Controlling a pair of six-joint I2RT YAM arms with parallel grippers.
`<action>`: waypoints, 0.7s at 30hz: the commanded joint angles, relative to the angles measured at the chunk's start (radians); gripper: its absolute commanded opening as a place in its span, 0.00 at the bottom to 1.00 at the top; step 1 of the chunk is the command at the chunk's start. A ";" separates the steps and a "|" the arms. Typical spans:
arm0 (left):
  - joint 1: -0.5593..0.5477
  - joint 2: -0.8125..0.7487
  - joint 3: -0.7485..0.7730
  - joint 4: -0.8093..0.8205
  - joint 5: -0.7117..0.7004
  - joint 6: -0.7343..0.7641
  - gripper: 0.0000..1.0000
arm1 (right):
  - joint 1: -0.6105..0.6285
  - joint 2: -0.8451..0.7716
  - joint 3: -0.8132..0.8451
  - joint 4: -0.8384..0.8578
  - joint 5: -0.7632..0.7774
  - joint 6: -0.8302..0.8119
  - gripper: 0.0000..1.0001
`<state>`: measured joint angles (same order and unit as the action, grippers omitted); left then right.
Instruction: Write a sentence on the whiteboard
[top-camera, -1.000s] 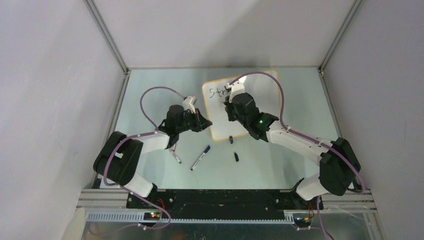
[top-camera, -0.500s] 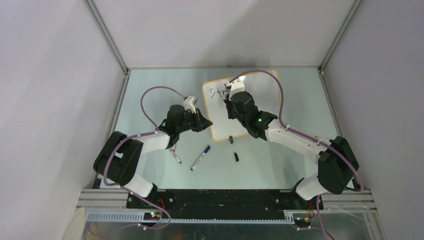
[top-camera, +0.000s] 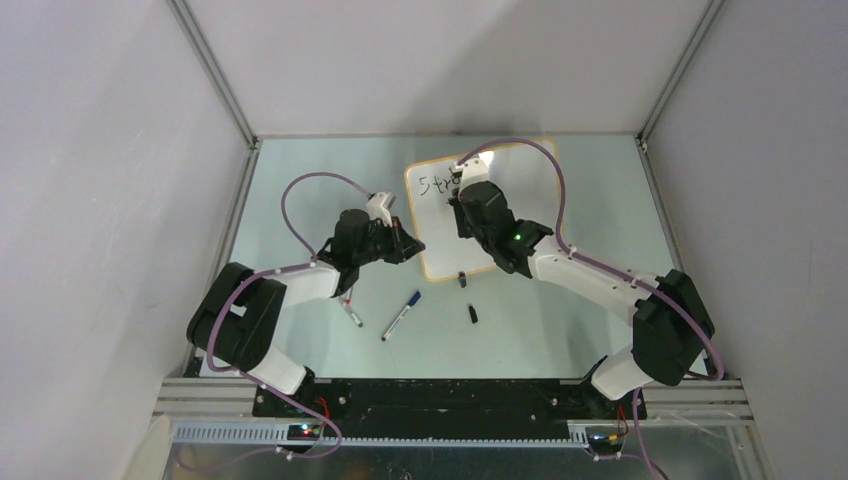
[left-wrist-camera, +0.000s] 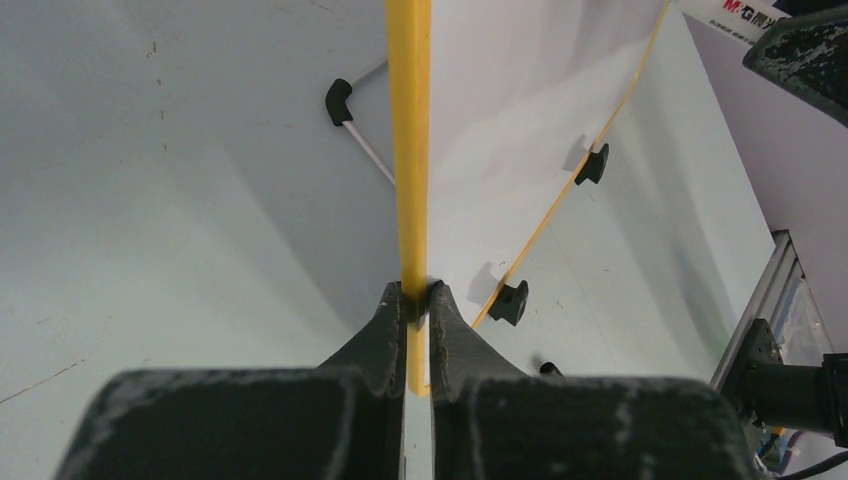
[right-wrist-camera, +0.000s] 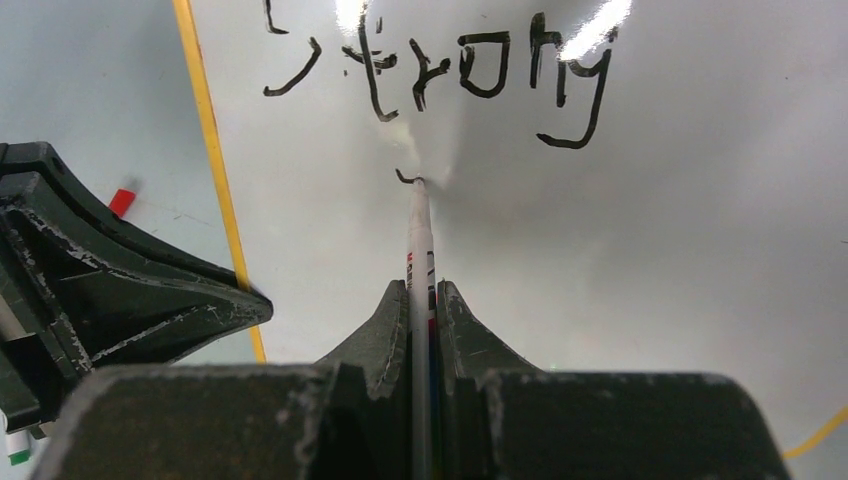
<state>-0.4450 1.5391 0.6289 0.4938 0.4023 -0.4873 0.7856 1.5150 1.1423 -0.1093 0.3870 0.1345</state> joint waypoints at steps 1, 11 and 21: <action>-0.012 0.001 0.027 -0.030 -0.043 0.052 0.00 | -0.017 0.002 0.050 -0.019 0.049 0.011 0.00; -0.012 0.000 0.027 -0.032 -0.045 0.053 0.00 | -0.022 -0.036 0.050 -0.021 -0.004 0.021 0.00; -0.012 -0.004 0.026 -0.034 -0.048 0.055 0.00 | -0.014 -0.056 0.056 0.023 -0.046 0.013 0.00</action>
<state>-0.4469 1.5391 0.6304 0.4900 0.3977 -0.4858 0.7704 1.4918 1.1526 -0.1341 0.3496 0.1452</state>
